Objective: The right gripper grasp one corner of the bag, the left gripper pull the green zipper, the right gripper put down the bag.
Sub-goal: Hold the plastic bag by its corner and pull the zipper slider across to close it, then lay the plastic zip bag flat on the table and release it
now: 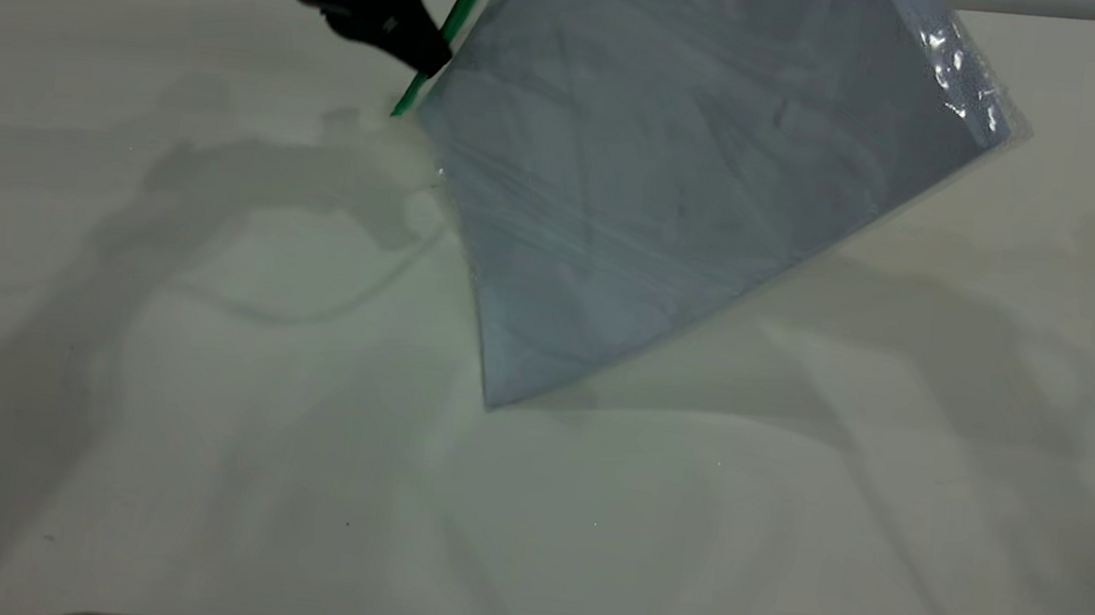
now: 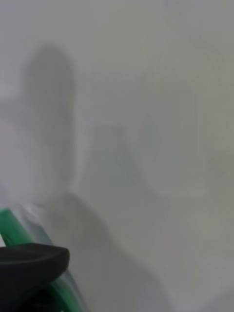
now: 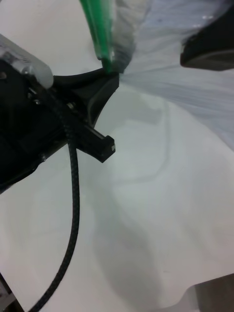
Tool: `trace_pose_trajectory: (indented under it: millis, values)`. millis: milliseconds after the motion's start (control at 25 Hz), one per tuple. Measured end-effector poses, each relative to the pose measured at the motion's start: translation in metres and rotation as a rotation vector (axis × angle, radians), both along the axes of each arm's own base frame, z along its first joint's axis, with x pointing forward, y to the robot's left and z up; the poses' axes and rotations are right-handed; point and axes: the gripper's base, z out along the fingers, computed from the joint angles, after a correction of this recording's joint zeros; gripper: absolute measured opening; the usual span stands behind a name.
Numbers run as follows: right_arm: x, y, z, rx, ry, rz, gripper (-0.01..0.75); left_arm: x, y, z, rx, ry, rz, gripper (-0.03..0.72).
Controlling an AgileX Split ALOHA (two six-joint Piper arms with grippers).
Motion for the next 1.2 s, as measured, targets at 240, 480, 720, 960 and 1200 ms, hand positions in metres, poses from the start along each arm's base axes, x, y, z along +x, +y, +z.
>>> trace_pose_trajectory:
  millis: [240,480,720,960,1200]
  values:
    - [0.000,0.000,0.000,0.004,0.002,0.001,0.036,0.004,0.013,-0.003,0.007,-0.001,0.030,0.078]
    - [0.000,0.000,0.000,0.006,0.001,0.002,0.036,0.007,0.026,-0.003,0.007,0.001,0.055,0.079]
    - [0.000,0.000,0.000,0.005,-0.001,-0.002,0.036,0.010,0.035,-0.002,0.010,0.002,0.113,0.126]
    - [0.009,0.000,-0.026,-0.013,0.052,-0.029,0.036,0.015,0.040,0.060,-0.017,-0.104,0.172,0.366]
    - [0.029,-0.005,-0.098,-0.071,0.140,-0.167,0.036,-0.002,0.039,0.163,-0.115,-0.207,0.215,0.532]
